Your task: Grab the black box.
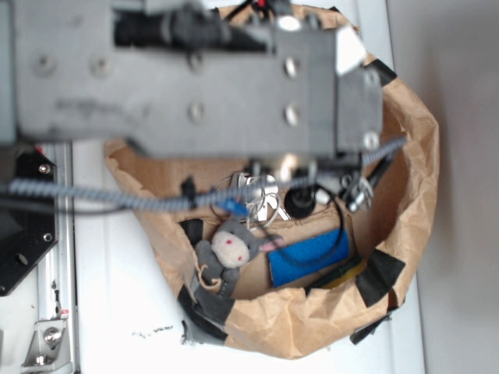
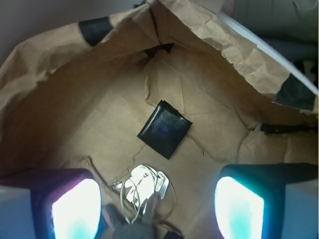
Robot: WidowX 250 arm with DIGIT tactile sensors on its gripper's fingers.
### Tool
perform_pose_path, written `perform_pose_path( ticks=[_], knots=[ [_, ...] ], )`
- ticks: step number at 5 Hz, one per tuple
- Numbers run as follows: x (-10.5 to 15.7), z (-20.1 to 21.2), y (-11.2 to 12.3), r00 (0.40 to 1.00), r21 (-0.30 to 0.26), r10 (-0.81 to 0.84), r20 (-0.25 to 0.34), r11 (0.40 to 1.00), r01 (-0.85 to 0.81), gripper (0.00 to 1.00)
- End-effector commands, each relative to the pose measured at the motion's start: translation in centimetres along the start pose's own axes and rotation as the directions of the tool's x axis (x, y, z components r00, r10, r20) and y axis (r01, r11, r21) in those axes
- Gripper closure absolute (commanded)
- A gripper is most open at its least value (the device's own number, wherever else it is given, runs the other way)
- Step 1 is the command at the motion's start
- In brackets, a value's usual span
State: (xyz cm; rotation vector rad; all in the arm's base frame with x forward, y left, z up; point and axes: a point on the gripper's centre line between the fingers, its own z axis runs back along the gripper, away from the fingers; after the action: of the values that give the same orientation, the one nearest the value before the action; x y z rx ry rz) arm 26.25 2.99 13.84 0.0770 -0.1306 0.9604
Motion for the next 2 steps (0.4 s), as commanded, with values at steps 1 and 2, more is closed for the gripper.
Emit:
perform_pose_path(
  ticks=[1,2],
  knots=[
    [2.8,-3.9,2.0,0.981,-0.012,0.183,0.060,0.983,-0.183,0.00],
    [3.0,-6.1,2.7,0.975,-0.021,0.205,0.090,0.979,-0.204,0.00]
  ],
)
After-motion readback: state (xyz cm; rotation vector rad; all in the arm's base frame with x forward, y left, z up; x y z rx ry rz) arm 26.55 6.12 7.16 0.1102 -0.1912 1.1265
